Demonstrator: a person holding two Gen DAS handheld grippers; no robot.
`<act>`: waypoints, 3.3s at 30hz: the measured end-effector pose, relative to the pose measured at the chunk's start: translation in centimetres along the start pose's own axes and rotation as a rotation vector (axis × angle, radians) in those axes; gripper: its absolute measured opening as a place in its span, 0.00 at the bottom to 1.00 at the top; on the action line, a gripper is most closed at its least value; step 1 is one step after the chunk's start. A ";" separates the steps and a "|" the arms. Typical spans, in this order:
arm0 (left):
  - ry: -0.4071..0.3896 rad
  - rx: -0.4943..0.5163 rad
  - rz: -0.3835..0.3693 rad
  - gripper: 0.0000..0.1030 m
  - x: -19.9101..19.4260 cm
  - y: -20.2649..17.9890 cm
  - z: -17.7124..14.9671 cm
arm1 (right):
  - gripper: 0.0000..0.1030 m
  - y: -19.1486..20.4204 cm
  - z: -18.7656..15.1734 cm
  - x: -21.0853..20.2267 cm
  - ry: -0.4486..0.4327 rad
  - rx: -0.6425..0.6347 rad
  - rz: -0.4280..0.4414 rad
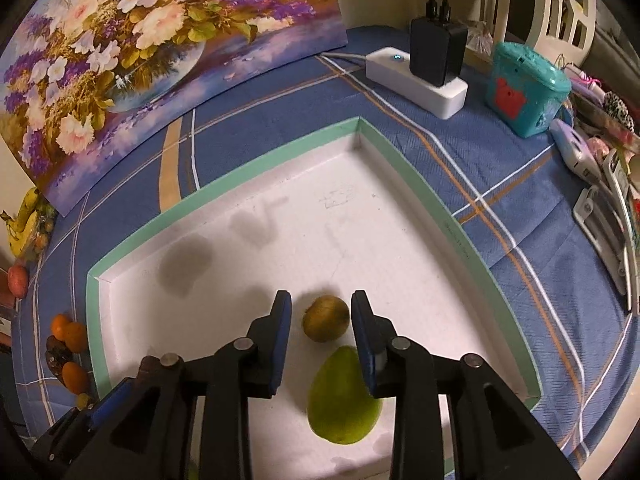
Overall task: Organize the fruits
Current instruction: 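Drop the date from left tool while right tool releases small brown fruit into tray, then move both tools back from the tray toward the fruit cluster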
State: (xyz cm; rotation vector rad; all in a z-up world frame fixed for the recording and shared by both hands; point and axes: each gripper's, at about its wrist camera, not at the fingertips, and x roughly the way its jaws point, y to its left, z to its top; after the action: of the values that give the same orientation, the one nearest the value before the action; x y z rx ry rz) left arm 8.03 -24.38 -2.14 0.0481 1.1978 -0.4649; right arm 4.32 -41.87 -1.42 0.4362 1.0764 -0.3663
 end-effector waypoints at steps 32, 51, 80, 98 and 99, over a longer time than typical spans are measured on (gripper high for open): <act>-0.127 -0.326 0.212 1.00 -6.7 11.7 1.0 | 0.84 2.9 -0.1 -4.1 -0.012 -0.084 0.011; -0.222 -0.434 0.253 1.00 -10.1 16.8 -0.3 | 0.93 5.8 -0.8 -4.9 -0.106 -0.147 0.033; -0.293 -0.513 0.212 1.00 -13.7 25.8 -1.6 | 0.93 19.0 -4.8 -4.3 -0.062 -0.379 0.352; -0.236 -0.587 0.140 0.83 -10.1 29.2 -1.3 | 0.62 24.7 -3.7 -2.1 -0.021 -0.400 0.378; -0.225 -0.593 0.128 0.82 -9.5 29.2 -1.3 | 0.60 24.9 -3.8 -1.6 -0.007 -0.405 0.370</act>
State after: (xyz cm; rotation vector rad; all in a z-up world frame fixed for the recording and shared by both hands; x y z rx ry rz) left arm 15.06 5.51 -0.07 -0.4243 1.0622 0.0105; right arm 12.90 -18.48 2.47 0.2621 1.0078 0.1770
